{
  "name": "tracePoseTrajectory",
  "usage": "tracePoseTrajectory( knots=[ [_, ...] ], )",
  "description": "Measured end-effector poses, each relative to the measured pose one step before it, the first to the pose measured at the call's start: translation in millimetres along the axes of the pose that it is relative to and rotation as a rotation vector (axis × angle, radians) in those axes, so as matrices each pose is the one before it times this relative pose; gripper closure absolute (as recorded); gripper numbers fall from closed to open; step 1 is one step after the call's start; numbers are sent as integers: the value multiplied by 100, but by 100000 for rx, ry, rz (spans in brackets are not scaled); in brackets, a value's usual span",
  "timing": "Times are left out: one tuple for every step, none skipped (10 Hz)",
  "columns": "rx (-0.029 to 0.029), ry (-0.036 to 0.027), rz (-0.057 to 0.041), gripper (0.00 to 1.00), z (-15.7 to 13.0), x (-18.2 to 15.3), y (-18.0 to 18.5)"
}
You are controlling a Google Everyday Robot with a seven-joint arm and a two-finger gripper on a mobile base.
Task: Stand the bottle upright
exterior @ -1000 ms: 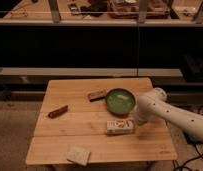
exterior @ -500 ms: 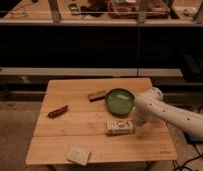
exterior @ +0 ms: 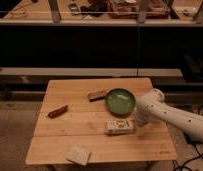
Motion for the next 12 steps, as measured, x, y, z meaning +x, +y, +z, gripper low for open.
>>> tracePoseTrajectory(
  knots=[
    [116, 930, 488, 35, -59, 287, 72],
    [-105, 578, 575, 35, 26, 169, 145],
    [-157, 136, 399, 35, 2, 26, 168],
    [-144, -59, 327, 35, 20, -6, 148],
    [-352, -378, 480, 35, -27, -106, 206],
    [-349, -319, 277, 35, 14, -91, 121],
    [-397, -187, 312, 35, 78, -8, 117],
    [-564, -164, 326, 35, 183, -8, 97],
    [-222, -246, 286, 35, 131, -35, 0],
    [-90, -358, 524, 35, 292, 62, -5],
    [-176, -188, 529, 35, 303, 116, 28],
    [-361, 292, 657, 35, 307, 217, 51]
  ],
)
